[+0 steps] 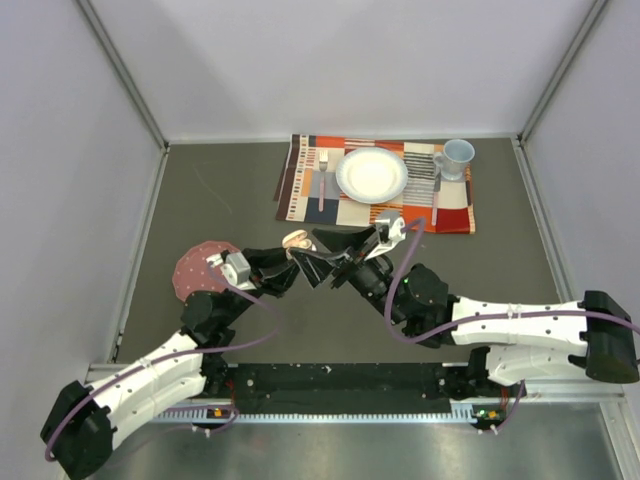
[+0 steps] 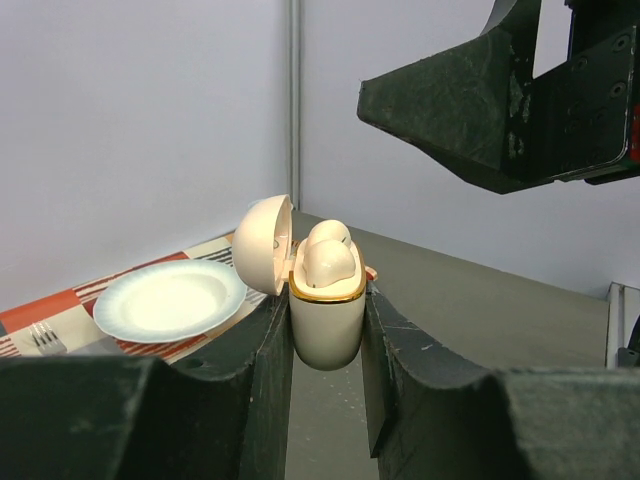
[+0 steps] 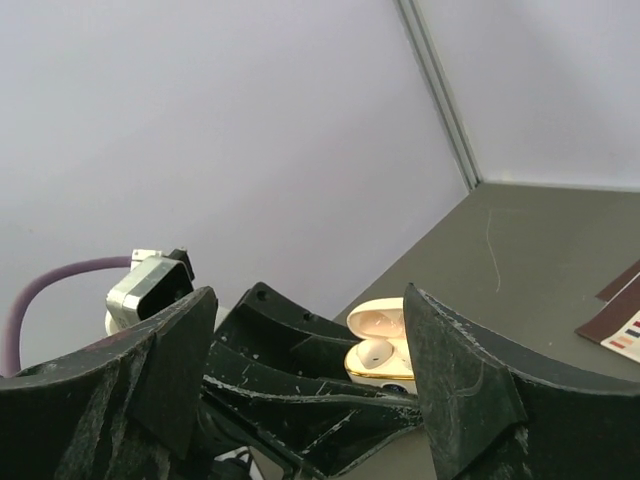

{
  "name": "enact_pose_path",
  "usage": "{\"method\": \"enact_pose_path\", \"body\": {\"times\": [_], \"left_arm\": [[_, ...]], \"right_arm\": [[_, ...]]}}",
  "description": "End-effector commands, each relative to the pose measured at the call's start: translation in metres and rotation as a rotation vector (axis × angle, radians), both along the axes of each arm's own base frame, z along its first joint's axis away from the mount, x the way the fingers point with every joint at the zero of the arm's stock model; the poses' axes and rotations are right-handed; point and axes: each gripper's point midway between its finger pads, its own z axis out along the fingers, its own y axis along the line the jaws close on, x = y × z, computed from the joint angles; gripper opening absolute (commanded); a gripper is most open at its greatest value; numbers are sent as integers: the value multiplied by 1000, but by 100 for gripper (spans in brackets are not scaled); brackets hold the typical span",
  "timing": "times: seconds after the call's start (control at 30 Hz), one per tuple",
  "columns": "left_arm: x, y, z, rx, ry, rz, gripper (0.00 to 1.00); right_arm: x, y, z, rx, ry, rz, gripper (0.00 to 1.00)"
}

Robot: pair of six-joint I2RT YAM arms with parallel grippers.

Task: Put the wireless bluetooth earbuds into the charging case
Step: Close the charging case with the earbuds.

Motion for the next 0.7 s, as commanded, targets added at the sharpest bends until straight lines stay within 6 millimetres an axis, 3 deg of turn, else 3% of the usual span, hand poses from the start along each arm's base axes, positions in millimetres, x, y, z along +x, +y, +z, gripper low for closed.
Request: {"method": "enact_pose_path", "body": {"times": [0.0, 0.17, 0.37, 0.4, 0.47, 0.5, 0.53, 0.57, 0.63, 0.67], "left_arm": [[-2, 6, 13, -36, -52, 20, 0], [-3, 10, 18, -57, -58, 32, 0], [-6, 13, 21, -75, -39, 30, 0], [-6, 14, 21, -78, -39, 30, 0], [-5, 16, 22, -86, -28, 42, 0], [-4, 17, 22, -91, -22, 43, 0], [-4, 17, 22, -91, -18, 47, 0], [-4, 17, 22, -91, -14, 48, 0], [-4, 18, 26, -95, -17, 50, 0], [-3, 18, 25, -91, -10, 53, 0]], "right_arm": [[2, -12, 27, 49, -29, -41, 77], [16, -22, 30, 8, -8, -131, 84], [39, -49, 37, -9, 47, -215, 97], [42, -51, 25, -59, 72, -223, 99], [54, -65, 29, -43, 126, -247, 99], [59, -69, 16, -89, 163, -254, 99], [58, -70, 14, -100, 183, -220, 99], [72, -82, 20, -56, 234, -237, 99], [75, -83, 8, -96, 292, -167, 99], [89, -95, 10, -62, 329, -174, 99]]}}
